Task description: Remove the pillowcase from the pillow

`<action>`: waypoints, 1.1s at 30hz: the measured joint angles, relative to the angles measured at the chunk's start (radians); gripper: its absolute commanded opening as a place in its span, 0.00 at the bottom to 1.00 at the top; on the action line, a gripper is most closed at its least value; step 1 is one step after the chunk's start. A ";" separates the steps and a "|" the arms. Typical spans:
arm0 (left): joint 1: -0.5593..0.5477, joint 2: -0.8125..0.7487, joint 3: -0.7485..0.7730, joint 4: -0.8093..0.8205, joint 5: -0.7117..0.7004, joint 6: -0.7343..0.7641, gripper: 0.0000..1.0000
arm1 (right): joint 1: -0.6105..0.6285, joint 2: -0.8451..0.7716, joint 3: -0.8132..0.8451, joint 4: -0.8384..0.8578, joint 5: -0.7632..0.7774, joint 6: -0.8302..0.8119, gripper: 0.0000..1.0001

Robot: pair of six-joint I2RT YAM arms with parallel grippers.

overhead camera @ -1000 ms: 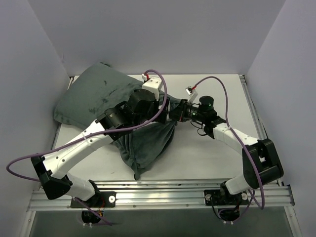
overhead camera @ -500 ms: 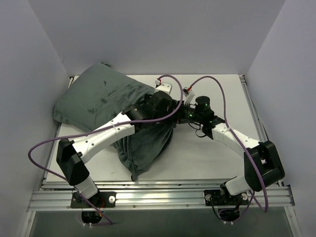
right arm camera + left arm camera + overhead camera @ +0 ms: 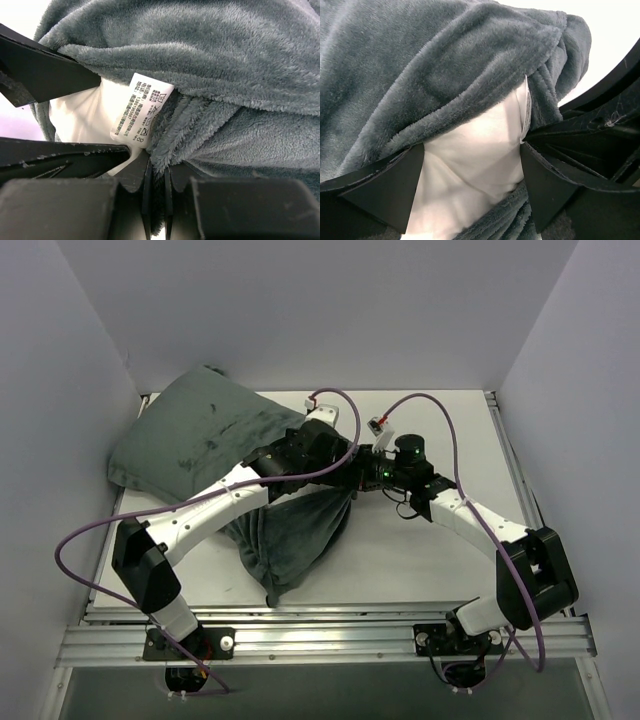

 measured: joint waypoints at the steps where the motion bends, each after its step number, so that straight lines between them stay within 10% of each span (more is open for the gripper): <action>1: 0.002 0.000 -0.003 0.002 0.007 0.000 0.88 | 0.000 0.000 0.002 -0.003 0.000 -0.001 0.00; 12: 0.007 0.013 -0.004 0.005 0.032 0.002 0.81 | 0.013 0.000 0.014 -0.024 0.024 -0.014 0.00; 16: 0.009 0.032 -0.005 0.006 0.029 0.005 0.61 | 0.018 0.000 0.023 -0.044 0.037 -0.021 0.00; 21: 0.016 0.047 -0.013 0.006 0.021 0.002 0.02 | 0.021 -0.002 0.024 -0.057 0.056 -0.028 0.00; 33: 0.034 -0.017 -0.013 -0.008 0.061 0.018 0.02 | -0.046 -0.093 -0.003 -0.125 0.092 -0.026 0.00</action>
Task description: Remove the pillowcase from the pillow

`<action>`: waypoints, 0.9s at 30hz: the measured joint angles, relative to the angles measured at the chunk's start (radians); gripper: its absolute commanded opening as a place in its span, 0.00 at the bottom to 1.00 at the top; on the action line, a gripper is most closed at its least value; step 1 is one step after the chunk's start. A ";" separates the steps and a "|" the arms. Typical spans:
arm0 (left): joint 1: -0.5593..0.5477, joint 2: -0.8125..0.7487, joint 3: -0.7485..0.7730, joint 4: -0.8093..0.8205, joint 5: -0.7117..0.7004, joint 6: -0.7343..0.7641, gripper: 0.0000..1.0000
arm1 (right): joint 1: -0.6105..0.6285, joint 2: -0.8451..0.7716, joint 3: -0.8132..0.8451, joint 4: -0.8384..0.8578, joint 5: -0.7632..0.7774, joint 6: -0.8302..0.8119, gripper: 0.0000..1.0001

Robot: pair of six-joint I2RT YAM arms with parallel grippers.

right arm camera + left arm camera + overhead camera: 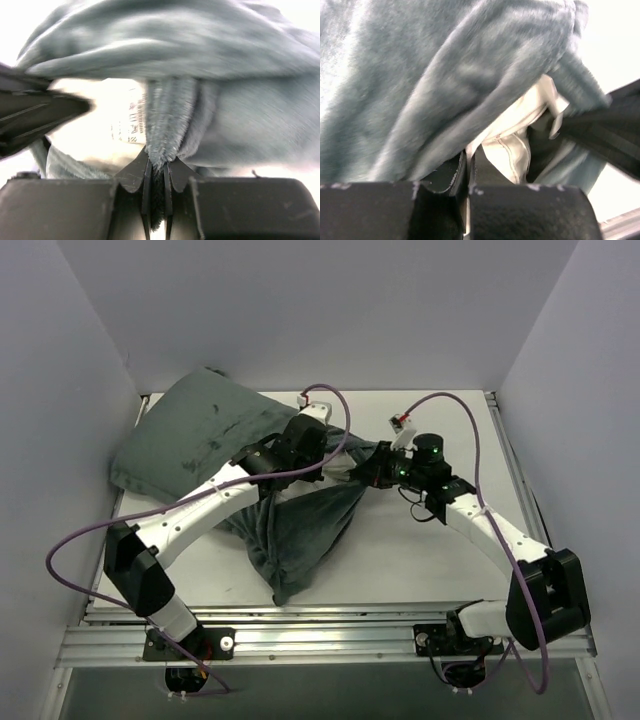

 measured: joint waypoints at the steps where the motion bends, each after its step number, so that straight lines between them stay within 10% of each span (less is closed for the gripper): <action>1: 0.008 -0.015 -0.003 0.003 0.019 0.000 0.02 | -0.026 -0.011 -0.006 -0.007 -0.008 0.009 0.00; 9: 0.047 -0.172 -0.076 0.026 0.181 0.000 0.02 | -0.225 -0.064 -0.010 -0.079 -0.080 0.110 0.00; 27: 0.146 -0.481 -0.301 0.037 0.378 0.045 0.02 | -0.270 0.000 0.045 -0.229 -0.169 0.201 0.00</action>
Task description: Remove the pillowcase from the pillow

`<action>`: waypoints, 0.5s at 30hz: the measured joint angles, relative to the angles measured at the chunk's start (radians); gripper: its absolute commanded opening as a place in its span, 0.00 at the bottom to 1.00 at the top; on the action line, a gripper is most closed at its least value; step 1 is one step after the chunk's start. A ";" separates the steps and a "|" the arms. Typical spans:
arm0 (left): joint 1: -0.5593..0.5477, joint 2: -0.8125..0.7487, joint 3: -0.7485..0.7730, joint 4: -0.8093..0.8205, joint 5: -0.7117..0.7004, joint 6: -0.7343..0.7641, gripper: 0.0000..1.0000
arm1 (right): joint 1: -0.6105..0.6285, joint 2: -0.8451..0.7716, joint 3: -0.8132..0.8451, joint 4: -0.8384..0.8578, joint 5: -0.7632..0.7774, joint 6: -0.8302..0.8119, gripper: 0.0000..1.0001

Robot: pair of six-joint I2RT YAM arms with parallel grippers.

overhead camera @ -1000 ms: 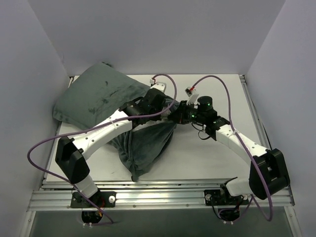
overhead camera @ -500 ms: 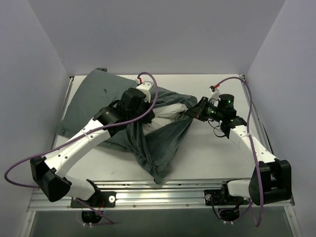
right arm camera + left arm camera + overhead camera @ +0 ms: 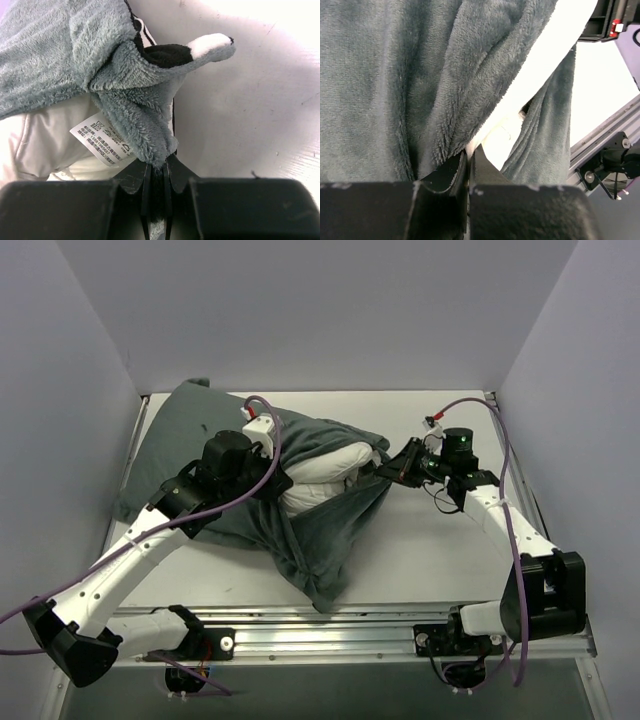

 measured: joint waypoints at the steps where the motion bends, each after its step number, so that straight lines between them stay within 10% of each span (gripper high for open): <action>1: 0.002 0.000 0.000 0.003 0.006 -0.002 0.02 | 0.000 0.001 0.000 0.000 -0.002 -0.001 0.00; 9: 0.018 0.089 0.034 0.085 0.053 -0.053 0.02 | 0.119 -0.001 -0.062 0.042 0.143 -0.040 0.03; 15: 0.016 0.274 0.139 0.146 0.066 -0.087 0.02 | 0.176 -0.074 -0.091 -0.026 0.297 -0.114 0.39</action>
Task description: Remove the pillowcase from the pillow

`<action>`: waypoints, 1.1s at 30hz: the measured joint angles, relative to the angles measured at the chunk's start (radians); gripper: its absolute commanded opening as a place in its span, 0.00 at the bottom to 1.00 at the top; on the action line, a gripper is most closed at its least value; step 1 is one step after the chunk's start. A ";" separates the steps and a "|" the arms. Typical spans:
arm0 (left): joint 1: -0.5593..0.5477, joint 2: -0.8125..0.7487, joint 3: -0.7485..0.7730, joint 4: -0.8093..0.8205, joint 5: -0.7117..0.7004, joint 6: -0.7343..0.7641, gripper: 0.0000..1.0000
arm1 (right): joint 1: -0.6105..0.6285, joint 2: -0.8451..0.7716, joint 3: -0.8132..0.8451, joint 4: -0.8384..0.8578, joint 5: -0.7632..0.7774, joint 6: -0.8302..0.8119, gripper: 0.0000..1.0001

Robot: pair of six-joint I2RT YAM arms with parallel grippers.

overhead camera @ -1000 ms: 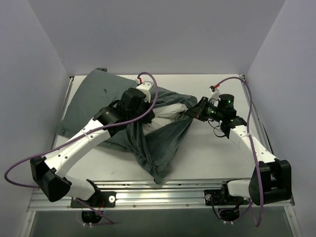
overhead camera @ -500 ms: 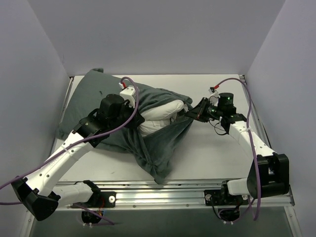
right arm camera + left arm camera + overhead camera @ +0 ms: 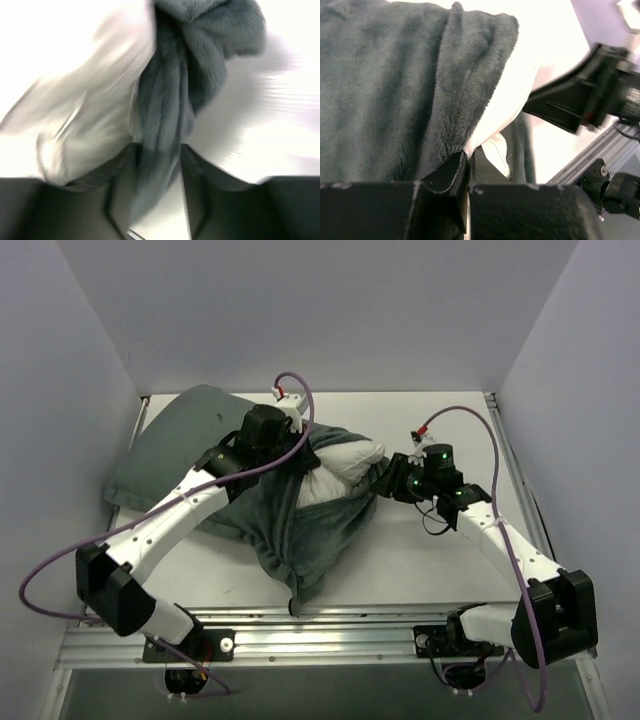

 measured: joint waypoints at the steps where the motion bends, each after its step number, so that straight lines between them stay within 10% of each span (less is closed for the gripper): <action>1: 0.000 0.027 0.019 0.004 0.002 -0.001 0.02 | -0.001 -0.023 0.010 -0.036 0.027 -0.023 0.43; 10: -0.002 0.118 0.082 0.008 -0.012 0.040 0.02 | 0.148 -0.172 0.230 -0.140 0.084 -0.241 0.68; 33: 0.005 0.082 0.096 -0.126 -0.029 0.119 0.02 | 0.505 0.138 0.318 -0.113 -0.050 -0.565 0.63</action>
